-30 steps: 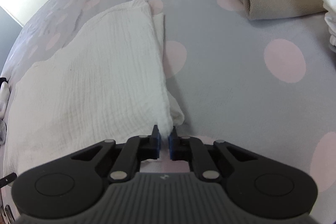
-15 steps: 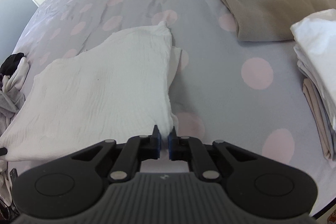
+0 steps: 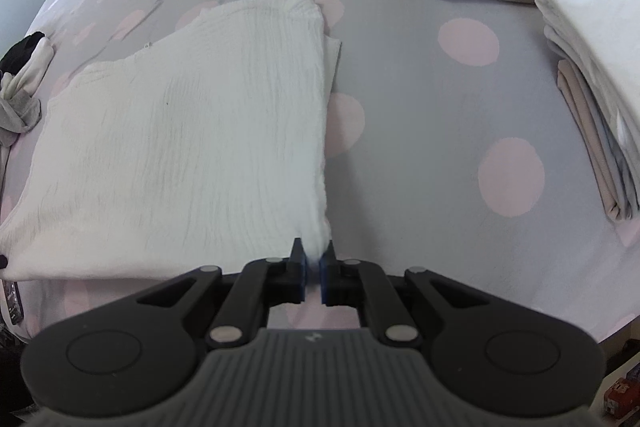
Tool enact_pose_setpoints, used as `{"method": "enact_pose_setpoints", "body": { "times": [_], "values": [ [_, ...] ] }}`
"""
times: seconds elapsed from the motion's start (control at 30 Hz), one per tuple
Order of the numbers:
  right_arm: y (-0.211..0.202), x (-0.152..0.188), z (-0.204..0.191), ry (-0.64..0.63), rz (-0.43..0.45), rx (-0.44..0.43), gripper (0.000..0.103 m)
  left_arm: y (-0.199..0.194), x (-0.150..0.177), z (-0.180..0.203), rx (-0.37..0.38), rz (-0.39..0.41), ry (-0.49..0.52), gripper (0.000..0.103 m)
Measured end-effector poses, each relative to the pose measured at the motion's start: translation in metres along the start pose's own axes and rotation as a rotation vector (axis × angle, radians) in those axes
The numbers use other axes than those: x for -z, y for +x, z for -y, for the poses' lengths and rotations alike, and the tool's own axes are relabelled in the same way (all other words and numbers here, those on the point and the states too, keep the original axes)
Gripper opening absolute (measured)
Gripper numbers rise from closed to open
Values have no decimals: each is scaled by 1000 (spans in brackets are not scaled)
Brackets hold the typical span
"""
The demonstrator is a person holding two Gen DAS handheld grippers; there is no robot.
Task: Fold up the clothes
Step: 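Pinch the folded edge with both grippers and tug it straight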
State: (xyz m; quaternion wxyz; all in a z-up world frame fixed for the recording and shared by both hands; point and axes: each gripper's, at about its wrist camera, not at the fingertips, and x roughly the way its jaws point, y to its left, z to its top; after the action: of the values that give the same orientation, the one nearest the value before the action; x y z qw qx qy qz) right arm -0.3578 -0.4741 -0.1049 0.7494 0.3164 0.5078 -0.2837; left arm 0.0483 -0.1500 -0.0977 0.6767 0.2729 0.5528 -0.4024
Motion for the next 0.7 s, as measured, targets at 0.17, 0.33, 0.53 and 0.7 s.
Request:
{"method": "enact_pose_setpoints", "body": {
  "times": [0.17, 0.33, 0.53, 0.7],
  "values": [
    [18, 7, 3, -17, -42, 19, 7, 19, 9, 2, -5, -34, 15, 8],
    [36, 13, 3, -45, -83, 42, 7, 37, 14, 7, -26, -61, 36, 8],
    [40, 14, 7, -46, -81, 54, 16, 46, 13, 3, -32, -87, 3, 20],
    [26, 15, 16, -11, -48, 38, 34, 22, 11, -2, -12, -23, 1, 48]
  ]
}}
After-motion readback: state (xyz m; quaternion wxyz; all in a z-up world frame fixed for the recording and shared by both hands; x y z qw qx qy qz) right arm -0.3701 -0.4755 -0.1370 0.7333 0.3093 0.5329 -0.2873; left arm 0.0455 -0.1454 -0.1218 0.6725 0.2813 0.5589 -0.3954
